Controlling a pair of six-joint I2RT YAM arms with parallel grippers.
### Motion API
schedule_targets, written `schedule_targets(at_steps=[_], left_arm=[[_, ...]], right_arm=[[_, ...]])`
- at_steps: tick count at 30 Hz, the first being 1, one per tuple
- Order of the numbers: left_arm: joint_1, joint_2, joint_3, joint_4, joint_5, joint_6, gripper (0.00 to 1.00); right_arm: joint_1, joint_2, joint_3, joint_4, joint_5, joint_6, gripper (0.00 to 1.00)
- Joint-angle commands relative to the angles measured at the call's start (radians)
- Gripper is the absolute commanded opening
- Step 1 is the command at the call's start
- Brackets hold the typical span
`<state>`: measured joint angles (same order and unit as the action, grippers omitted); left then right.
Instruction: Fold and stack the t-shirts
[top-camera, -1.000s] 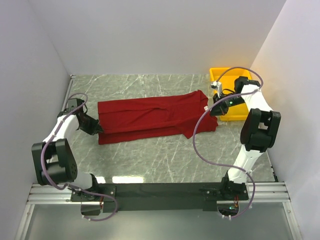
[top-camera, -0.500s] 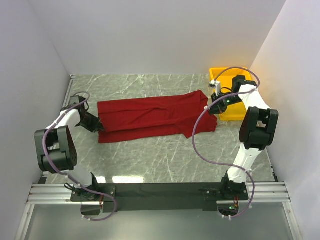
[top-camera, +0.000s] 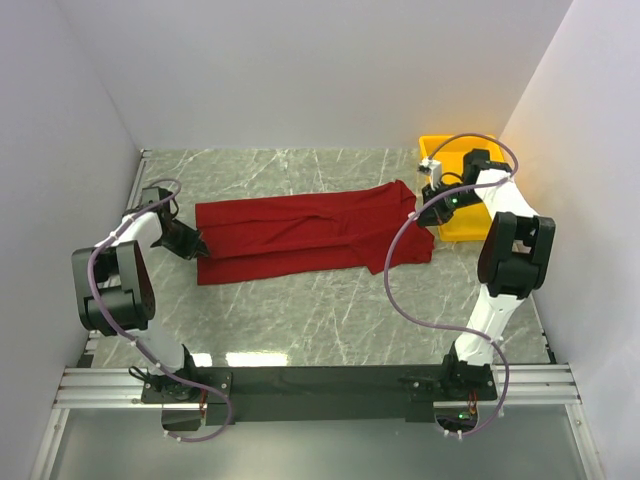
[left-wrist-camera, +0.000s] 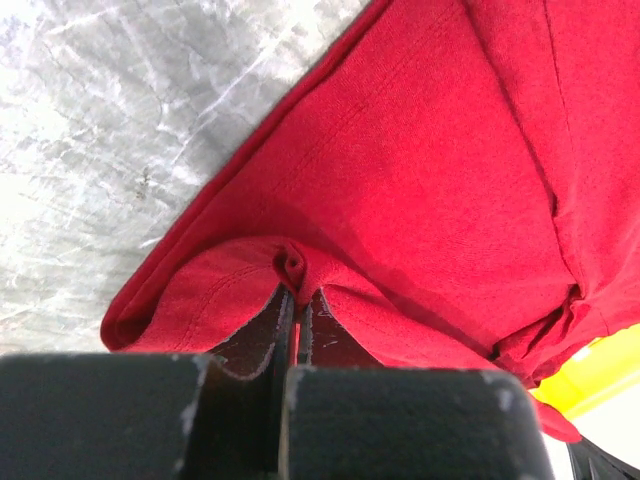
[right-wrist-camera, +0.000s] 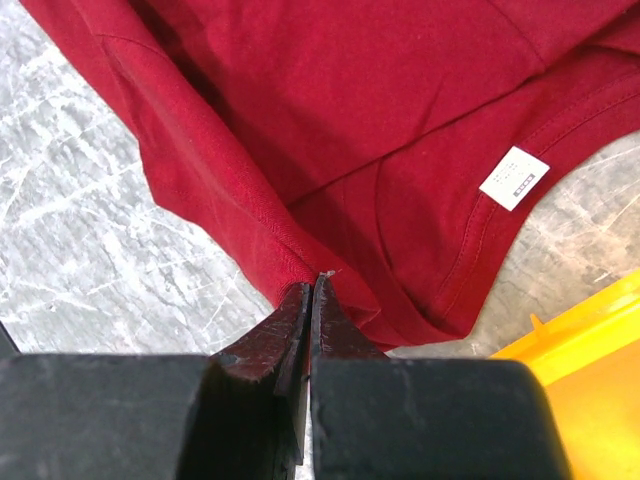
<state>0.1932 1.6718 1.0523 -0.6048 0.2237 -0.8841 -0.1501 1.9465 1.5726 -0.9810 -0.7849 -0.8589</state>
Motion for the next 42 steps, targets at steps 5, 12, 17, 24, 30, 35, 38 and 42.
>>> schedule_targets(at_steps=[5,12,17,24,30,35,38,42], left_arm=[[0.005,0.028,0.046,0.023,0.002,0.016,0.01],[0.005,0.034,0.054,0.020,-0.001,0.019,0.01],[0.003,0.048,0.066,0.023,0.011,0.014,0.03],[0.005,0.057,0.098,0.031,0.066,0.034,0.19],[0.015,0.029,0.114,0.048,0.075,0.031,0.38],[0.051,0.008,0.117,0.053,0.078,0.037,0.41],[0.071,0.002,0.123,0.043,0.082,0.057,0.46],[0.095,-0.009,0.135,0.030,0.086,0.112,0.46]], right_arm=[[0.009,0.017,0.032,0.038,0.019,0.023,0.00],[0.015,0.031,0.035,0.048,0.026,0.040,0.00],[0.029,0.051,0.049,0.064,0.036,0.073,0.00],[0.057,0.045,0.040,0.212,0.127,0.254,0.05],[0.081,0.046,0.055,0.289,0.222,0.356,0.22],[0.086,0.046,0.058,0.329,0.317,0.415,0.25],[0.086,0.037,0.080,0.311,0.312,0.414,0.32],[0.089,-0.012,0.067,0.302,0.221,0.350,0.33]])
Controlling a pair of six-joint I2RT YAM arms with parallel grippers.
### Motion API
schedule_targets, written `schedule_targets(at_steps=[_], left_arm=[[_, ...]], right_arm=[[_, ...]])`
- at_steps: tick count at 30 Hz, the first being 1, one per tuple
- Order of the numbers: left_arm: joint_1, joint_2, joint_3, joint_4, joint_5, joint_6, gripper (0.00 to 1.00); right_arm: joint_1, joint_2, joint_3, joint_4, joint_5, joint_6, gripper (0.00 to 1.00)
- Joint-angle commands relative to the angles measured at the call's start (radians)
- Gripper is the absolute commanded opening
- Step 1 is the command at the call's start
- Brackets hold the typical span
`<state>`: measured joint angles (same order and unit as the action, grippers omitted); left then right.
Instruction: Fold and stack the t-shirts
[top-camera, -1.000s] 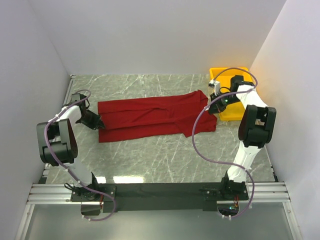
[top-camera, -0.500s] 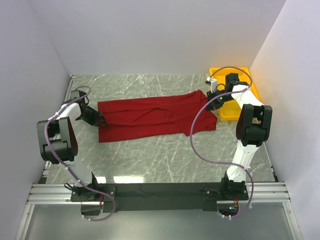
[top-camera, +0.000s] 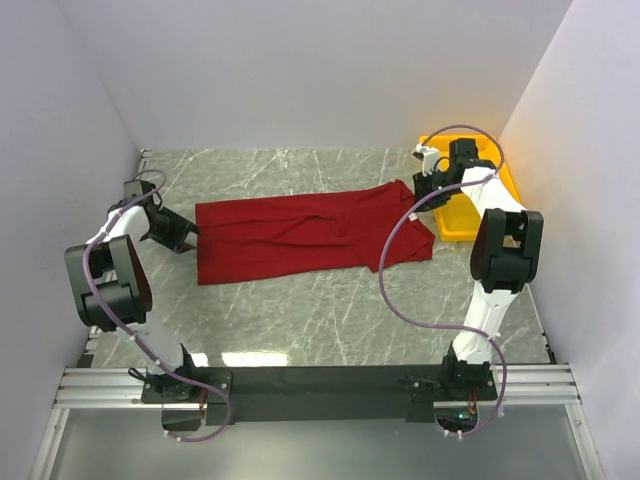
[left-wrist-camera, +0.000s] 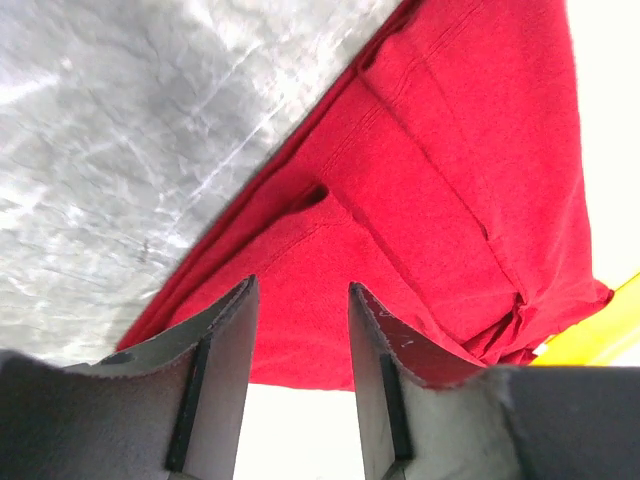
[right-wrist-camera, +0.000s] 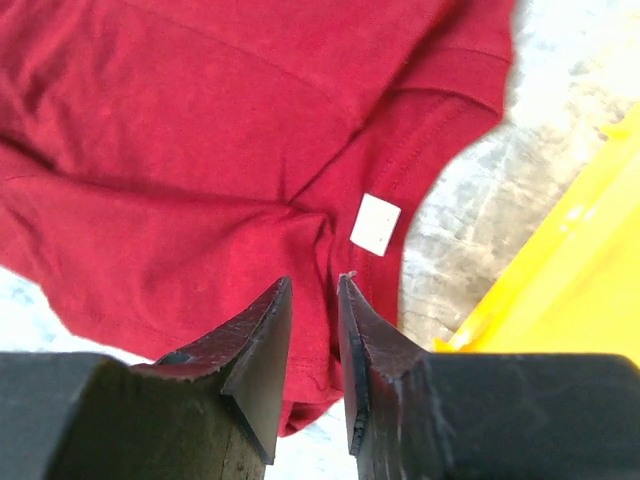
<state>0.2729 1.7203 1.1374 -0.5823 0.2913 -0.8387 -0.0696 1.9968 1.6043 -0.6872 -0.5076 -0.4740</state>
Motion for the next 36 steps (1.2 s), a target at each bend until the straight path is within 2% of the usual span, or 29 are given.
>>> schedule_targets(at_steps=[1,3,6,8,10,15,23,36], left_arm=[[0.015,-0.067,0.051,0.009,0.016,0.082,0.47],[0.018,-0.108,0.055,0.021,0.020,0.154,0.50],[0.018,-0.214,0.045,0.044,-0.030,0.228,0.59],[0.019,-0.318,0.024,0.067,-0.055,0.274,0.63],[0.017,-0.410,0.006,0.065,-0.121,0.291,0.68],[0.038,-0.559,-0.070,0.045,-0.176,0.273,0.83],[0.054,-0.714,-0.199,0.006,-0.103,0.201,0.82],[0.060,-0.717,-0.199,-0.011,-0.072,0.187,0.82]], right_arm=[[0.013,-0.062,0.073,-0.112,-0.104,-0.102,0.34],[0.025,-0.075,0.085,-0.278,-0.196,-0.324,0.35],[0.051,-0.136,-0.017,-0.383,-0.239,-0.618,0.42],[0.091,-0.206,-0.102,-0.382,-0.224,-0.784,0.50],[0.122,-0.265,-0.219,-0.339,-0.168,-0.863,0.52],[0.261,-0.317,-0.378,-0.183,-0.045,-0.833,0.52],[0.379,-0.306,-0.468,-0.029,0.102,-0.721,0.51],[0.475,-0.288,-0.521,0.074,0.149,-0.598,0.48]])
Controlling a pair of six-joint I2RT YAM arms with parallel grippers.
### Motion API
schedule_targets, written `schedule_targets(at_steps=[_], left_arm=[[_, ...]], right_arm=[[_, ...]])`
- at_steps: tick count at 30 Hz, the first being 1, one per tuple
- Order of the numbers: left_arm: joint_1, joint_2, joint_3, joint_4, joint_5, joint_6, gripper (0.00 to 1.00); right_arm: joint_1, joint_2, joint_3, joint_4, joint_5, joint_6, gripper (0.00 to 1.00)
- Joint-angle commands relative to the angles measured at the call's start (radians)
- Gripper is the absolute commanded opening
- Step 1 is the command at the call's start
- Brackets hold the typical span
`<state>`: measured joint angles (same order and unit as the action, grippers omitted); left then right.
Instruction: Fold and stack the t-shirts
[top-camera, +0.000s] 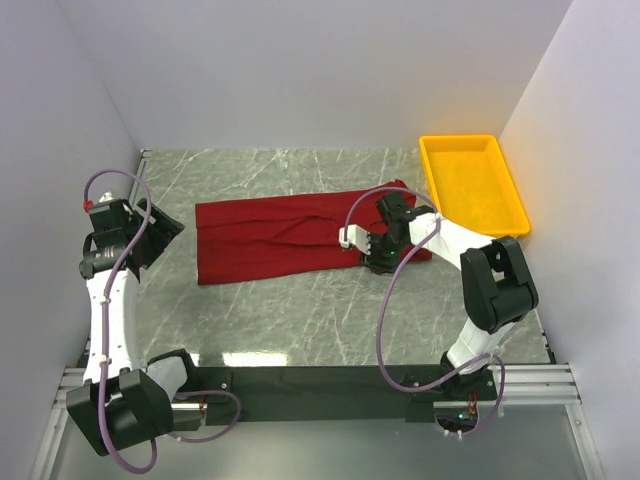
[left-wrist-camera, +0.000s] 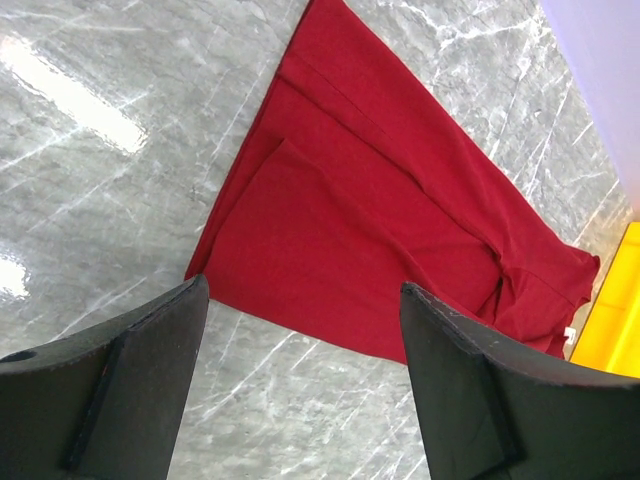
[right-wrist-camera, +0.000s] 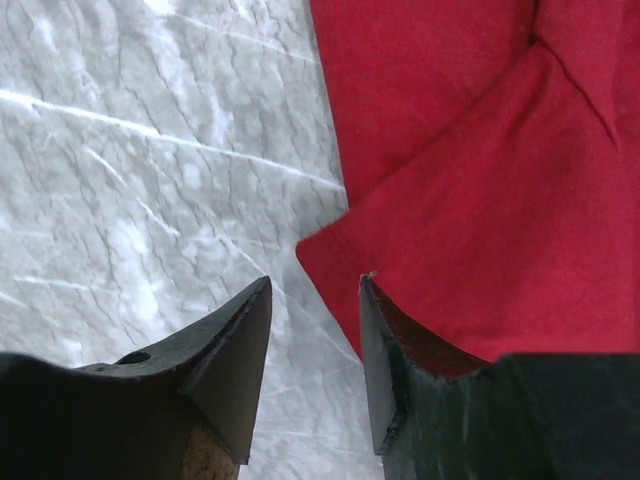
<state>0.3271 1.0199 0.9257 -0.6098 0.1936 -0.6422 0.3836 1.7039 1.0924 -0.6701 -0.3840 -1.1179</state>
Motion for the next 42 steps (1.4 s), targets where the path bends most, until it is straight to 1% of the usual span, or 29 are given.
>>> schedule_targets(at_steps=[1,6,12,15,17,18,20,25,26,27,28,30,32,33,35,38,42], left_arm=[[0.006,-0.017,0.013,0.016,0.029,-0.010,0.82],[0.010,-0.018,0.004,0.018,0.035,-0.010,0.82],[0.018,-0.021,-0.013,0.025,0.043,-0.010,0.82],[0.021,-0.021,-0.018,0.027,0.049,-0.010,0.82],[0.023,-0.020,-0.016,0.027,0.047,-0.008,0.82],[0.024,-0.020,-0.014,0.025,0.049,-0.007,0.81],[0.024,-0.015,-0.011,0.025,0.049,-0.005,0.81],[0.027,-0.014,-0.007,0.028,0.056,-0.007,0.82],[0.027,-0.014,-0.005,0.028,0.056,-0.007,0.82],[0.029,-0.014,-0.005,0.028,0.059,-0.008,0.82],[0.029,-0.014,-0.005,0.030,0.061,-0.008,0.82],[0.030,-0.014,-0.005,0.031,0.063,-0.010,0.82],[0.030,-0.014,-0.005,0.031,0.064,-0.011,0.82],[0.030,-0.012,-0.004,0.031,0.066,-0.011,0.82],[0.032,-0.011,-0.004,0.033,0.066,-0.011,0.82],[0.033,-0.009,-0.004,0.033,0.069,-0.011,0.82],[0.033,-0.012,-0.004,0.031,0.067,-0.008,0.82]], right_arm=[[0.024,0.016,-0.008,0.060,0.036,0.059,0.47],[0.041,0.031,-0.019,0.084,0.060,0.081,0.43],[0.046,0.030,-0.025,0.081,0.069,0.084,0.31],[0.047,0.017,-0.020,0.069,0.068,0.081,0.17],[0.044,0.005,-0.019,0.064,0.066,0.078,0.11],[0.046,-0.007,-0.019,0.064,0.063,0.076,0.06],[0.046,-0.019,-0.012,0.061,0.060,0.078,0.00],[0.040,-0.058,0.006,0.043,0.042,0.089,0.00],[0.040,-0.059,0.007,0.040,0.040,0.092,0.05],[0.040,-0.056,0.008,0.030,0.039,0.093,0.15],[0.043,-0.053,0.006,0.027,0.039,0.093,0.20],[0.050,-0.041,-0.006,0.029,0.037,0.108,0.25],[0.057,-0.033,-0.023,0.043,0.045,0.124,0.28],[0.064,-0.024,-0.026,0.052,0.046,0.141,0.33],[0.072,-0.015,-0.034,0.061,0.051,0.156,0.38],[0.083,0.011,-0.037,0.086,0.071,0.179,0.41],[0.087,0.048,-0.032,0.101,0.094,0.205,0.40]])
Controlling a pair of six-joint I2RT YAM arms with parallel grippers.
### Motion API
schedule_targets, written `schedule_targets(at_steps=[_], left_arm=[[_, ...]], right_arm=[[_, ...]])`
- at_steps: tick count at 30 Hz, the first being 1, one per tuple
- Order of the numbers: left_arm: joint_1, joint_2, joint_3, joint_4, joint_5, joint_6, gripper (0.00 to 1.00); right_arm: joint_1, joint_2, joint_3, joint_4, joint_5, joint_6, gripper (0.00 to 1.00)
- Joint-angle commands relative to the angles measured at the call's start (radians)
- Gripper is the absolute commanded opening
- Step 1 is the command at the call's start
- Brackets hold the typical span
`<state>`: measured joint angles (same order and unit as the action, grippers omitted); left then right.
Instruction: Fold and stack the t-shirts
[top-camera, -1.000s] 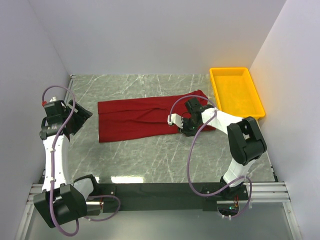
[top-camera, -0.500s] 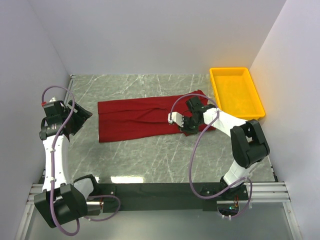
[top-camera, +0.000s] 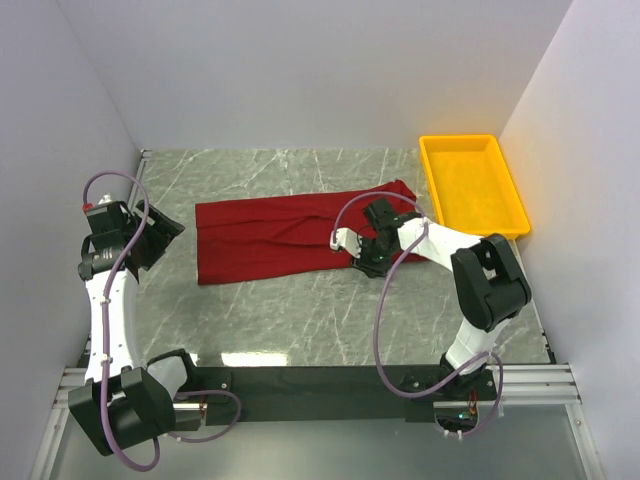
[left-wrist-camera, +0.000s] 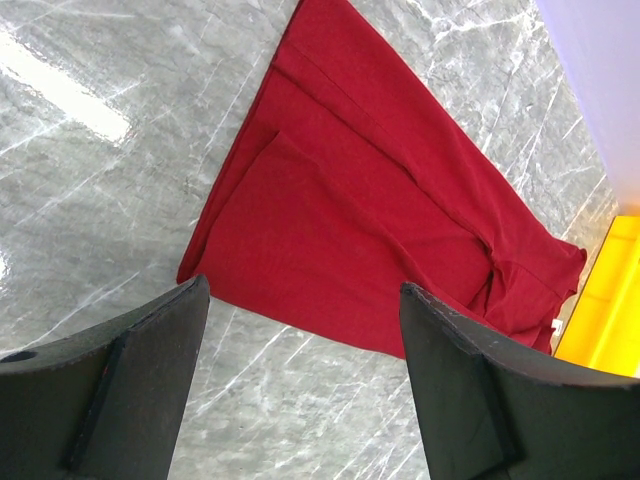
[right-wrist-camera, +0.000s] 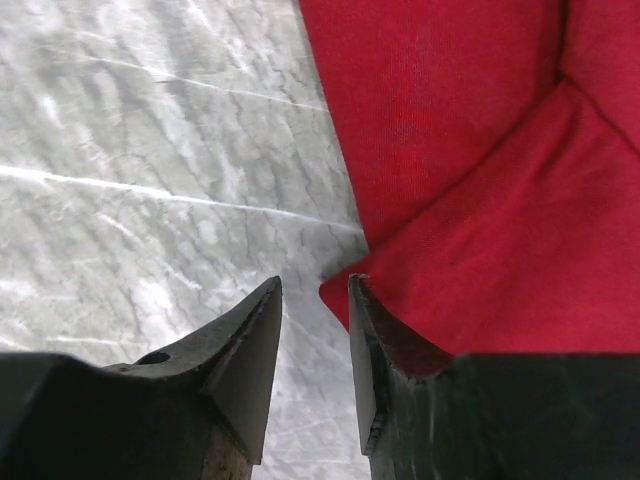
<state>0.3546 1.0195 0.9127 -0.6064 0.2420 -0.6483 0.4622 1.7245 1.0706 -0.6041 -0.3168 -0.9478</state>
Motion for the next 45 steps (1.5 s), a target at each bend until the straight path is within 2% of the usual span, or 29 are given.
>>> schedule_targets(at_steps=[1,8,10,11,12,15,16,23,28,45], left_arm=[[0.006,-0.012,0.008,0.027,0.019,-0.002,0.82],[0.010,-0.022,-0.005,0.028,0.022,-0.002,0.82],[0.012,-0.022,-0.009,0.031,0.023,-0.004,0.81],[0.014,-0.022,-0.009,0.033,0.025,-0.004,0.81],[0.014,-0.021,-0.009,0.031,0.025,-0.004,0.81],[0.015,-0.021,-0.005,0.030,0.025,-0.001,0.81],[0.015,-0.021,-0.003,0.027,0.023,0.001,0.81],[0.018,-0.019,0.002,0.027,0.028,0.003,0.81],[0.020,-0.016,0.009,0.028,0.034,-0.002,0.81],[0.021,-0.018,-0.003,0.036,0.056,-0.007,0.81]], right_arm=[[0.010,0.032,-0.014,0.041,0.036,0.040,0.40],[0.010,0.041,-0.038,0.078,0.090,0.047,0.36],[0.010,0.040,-0.041,0.079,0.091,0.047,0.31],[0.012,0.040,-0.041,0.081,0.091,0.049,0.28],[0.012,0.038,-0.040,0.076,0.091,0.047,0.19],[0.012,0.023,-0.040,0.063,0.085,0.044,0.02],[0.010,0.014,-0.034,0.058,0.082,0.044,0.01],[-0.013,-0.085,0.051,-0.043,0.041,0.026,0.00],[-0.030,-0.094,0.152,-0.080,0.041,0.021,0.00],[-0.034,0.236,0.522,0.062,0.278,0.060,0.00]])
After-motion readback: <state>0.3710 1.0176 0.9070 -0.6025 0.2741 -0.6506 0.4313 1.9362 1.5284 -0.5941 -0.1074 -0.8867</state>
